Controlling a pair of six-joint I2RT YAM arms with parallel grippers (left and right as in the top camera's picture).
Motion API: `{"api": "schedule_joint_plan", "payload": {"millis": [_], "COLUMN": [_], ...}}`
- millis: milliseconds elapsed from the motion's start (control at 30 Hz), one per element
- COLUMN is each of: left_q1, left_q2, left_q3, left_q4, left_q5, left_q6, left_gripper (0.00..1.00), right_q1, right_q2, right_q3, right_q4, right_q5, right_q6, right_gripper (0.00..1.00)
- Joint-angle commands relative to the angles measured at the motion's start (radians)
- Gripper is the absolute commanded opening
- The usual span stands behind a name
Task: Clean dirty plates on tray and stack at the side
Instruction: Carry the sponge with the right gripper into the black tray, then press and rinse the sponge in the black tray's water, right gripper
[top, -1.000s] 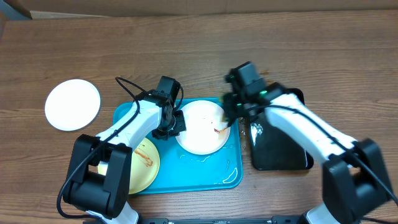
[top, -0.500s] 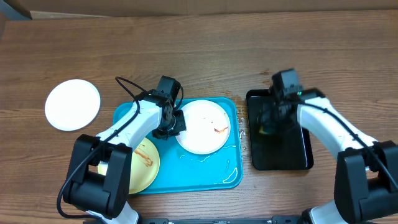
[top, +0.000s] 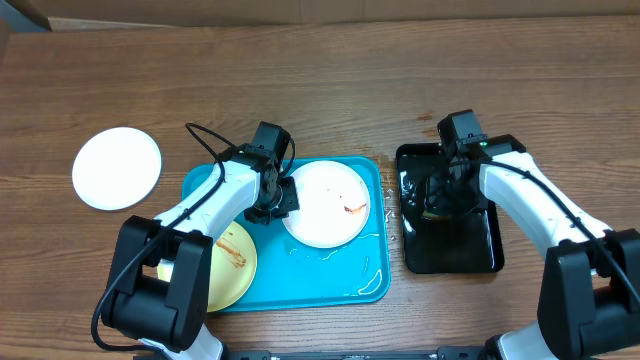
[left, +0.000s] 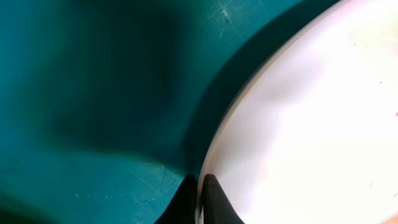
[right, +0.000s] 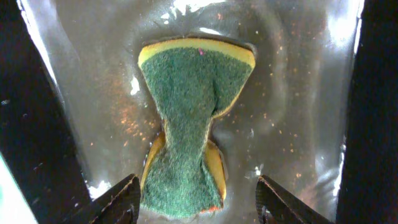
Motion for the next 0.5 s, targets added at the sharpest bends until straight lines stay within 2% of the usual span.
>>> {"api": "schedule_joint_plan", "payload": {"millis": [0, 33, 100, 133, 200, 233, 367, 433, 467], "left_q1": [0.002, 0.002, 0.002, 0.002, 0.002, 0.002, 0.002, 0.002, 0.002], "left_q2": [0.013, 0.013, 0.013, 0.013, 0.013, 0.013, 0.013, 0.013, 0.013], "left_q3": [-0.009, -0.009, -0.009, -0.009, -0.009, -0.009, -0.009, -0.009, -0.009], "left_q4": [-0.002, -0.002, -0.004, -0.005, -0.008, -0.008, -0.008, -0.008, -0.008], "left_q5": [-0.023, -0.023, -0.023, -0.023, -0.023, -0.023, -0.023, -0.023, -0.023], "left_q6": [0.020, 0.020, 0.020, 0.021, 0.021, 0.021, 0.021, 0.021, 0.021], "left_gripper": [0.04, 0.04, 0.04, 0.04, 0.04, 0.04, 0.04, 0.04, 0.04], "right_q1": [0.000, 0.000, 0.000, 0.000, 0.000, 0.000, 0.000, 0.000, 0.000], "right_q2": [-0.019, -0.017, -0.016, -0.016, -0.016, -0.016, -0.015, -0.015, -0.015], "right_q3": [-0.001, -0.011, -0.037, -0.049, -0.082, -0.090, -0.129, -0.151, -0.168], "right_q4": [-0.002, 0.004, 0.032, 0.053, 0.114, 0.129, 0.152, 0.165, 0.186], "right_q5": [-0.034, -0.040, -0.042, -0.042, -0.047, -0.046, -0.045, -0.045, -0.045], "right_q6": [0.002, 0.002, 0.002, 0.002, 0.002, 0.002, 0.018, 0.048, 0.055], "right_gripper": [0.61, 0.60, 0.52, 0.45, 0.27, 0.22, 0.15, 0.05, 0.04]}}
